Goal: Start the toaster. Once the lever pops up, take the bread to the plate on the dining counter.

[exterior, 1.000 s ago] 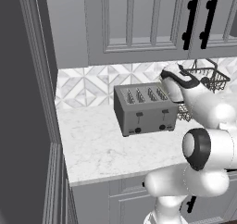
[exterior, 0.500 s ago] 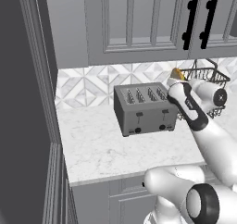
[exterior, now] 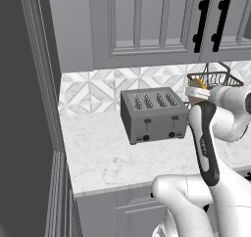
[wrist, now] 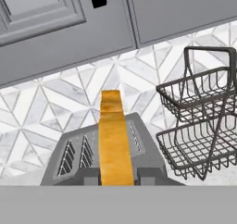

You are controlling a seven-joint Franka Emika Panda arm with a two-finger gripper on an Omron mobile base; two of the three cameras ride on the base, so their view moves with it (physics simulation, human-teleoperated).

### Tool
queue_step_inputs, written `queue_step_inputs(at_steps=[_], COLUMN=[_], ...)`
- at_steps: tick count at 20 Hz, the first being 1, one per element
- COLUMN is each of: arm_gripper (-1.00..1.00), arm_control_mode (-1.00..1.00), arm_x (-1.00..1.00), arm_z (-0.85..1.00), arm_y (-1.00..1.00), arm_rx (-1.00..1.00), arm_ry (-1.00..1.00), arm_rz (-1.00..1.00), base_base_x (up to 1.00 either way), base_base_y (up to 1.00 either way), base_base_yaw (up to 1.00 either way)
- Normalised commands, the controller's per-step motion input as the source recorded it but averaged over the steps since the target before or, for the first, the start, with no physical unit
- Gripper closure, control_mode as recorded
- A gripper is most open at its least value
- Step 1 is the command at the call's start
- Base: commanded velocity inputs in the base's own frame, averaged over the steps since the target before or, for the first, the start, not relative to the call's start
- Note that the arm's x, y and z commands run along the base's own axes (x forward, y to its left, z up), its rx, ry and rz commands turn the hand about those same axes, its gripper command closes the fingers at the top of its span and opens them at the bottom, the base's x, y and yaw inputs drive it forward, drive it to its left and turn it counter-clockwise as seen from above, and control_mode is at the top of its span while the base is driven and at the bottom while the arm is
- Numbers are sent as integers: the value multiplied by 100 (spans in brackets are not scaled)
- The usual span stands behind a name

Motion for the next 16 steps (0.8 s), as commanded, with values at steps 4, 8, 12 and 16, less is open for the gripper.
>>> queue_step_inputs(at_steps=[4,8,12,16], arm_gripper=[100,100,100,100], arm_control_mode=[-100,-100,-100,-100], arm_x=[-92,-76,-47,-23], arm_z=[9,9,8,5], arm_y=[7,29,50,47], arm_rx=[0,0,0,0], arm_ry=[17,14,17,20], arm_rz=[0,0,0,1], base_base_x=[0,0,0,0], base_base_y=[0,0,0,0], base_base_yaw=[0,0,0,0])
